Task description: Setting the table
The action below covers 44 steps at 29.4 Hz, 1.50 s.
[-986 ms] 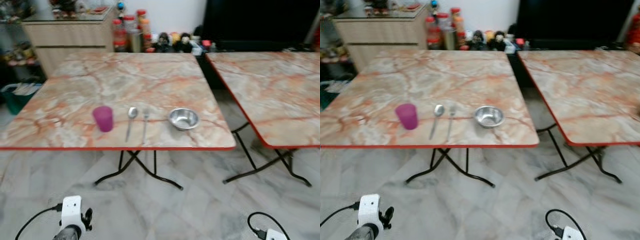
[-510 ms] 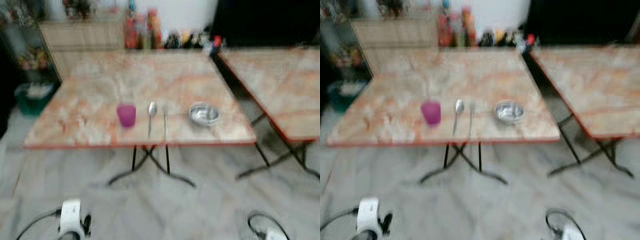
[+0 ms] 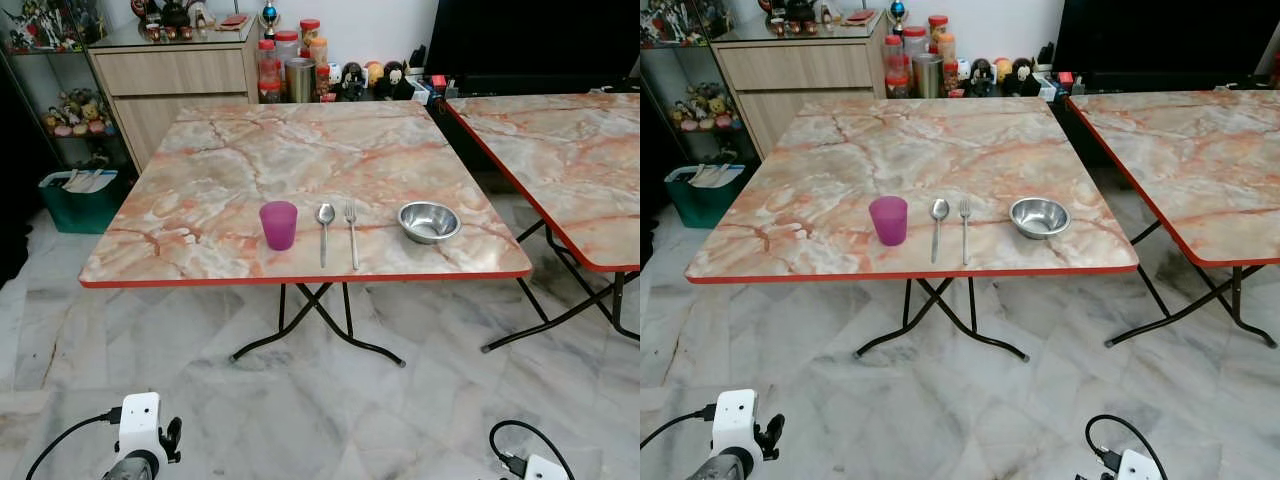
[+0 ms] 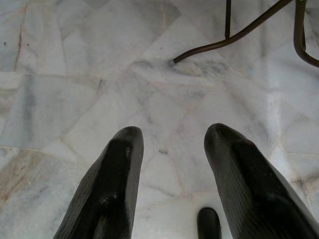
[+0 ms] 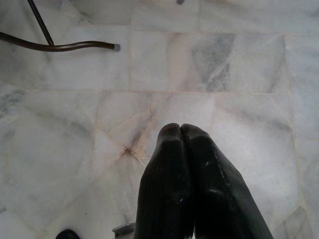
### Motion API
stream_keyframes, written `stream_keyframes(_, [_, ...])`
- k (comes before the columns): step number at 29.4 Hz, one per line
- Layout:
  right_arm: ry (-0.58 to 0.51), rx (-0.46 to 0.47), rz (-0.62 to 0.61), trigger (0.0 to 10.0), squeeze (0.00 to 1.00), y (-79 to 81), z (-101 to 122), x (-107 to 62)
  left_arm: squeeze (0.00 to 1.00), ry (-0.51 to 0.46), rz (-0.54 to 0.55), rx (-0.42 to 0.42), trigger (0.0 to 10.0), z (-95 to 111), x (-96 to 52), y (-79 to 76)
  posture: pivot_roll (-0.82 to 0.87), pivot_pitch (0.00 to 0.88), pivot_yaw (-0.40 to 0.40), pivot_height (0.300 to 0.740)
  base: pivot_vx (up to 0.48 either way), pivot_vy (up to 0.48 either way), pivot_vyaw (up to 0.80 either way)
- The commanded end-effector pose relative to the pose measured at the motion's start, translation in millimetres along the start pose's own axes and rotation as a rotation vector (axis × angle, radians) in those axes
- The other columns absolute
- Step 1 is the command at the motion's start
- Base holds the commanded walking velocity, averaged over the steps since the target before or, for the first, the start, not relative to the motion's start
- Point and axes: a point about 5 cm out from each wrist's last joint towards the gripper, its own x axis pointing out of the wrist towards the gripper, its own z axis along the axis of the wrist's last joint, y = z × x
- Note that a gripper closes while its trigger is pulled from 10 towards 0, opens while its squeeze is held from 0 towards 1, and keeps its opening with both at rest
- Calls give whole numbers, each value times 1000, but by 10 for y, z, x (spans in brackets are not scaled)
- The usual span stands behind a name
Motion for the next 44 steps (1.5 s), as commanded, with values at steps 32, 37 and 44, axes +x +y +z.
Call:
stream_keyframes(32, [26, 0, -13, 10000, 0, -54, -34, -10, 0, 11, -3, 24, 10000, -13, 1, -7, -8, 66, -8, 740, 312, 0, 0])
stream_keyframes(37, [-16, -26, -5, 10000, 0, -79, 47, 1, 0, 19, -9, 13, 10000, -39, -5, -28, -13, 63, -9, 740, 0, 0, 0])
stream_keyframes(44, [-152, -54, 3, 10000, 0, -172, 227, -19, 0, 36, -14, 14, 10000, -83, -15, -53, -34, 60, -13, 740, 0, 0, 0])
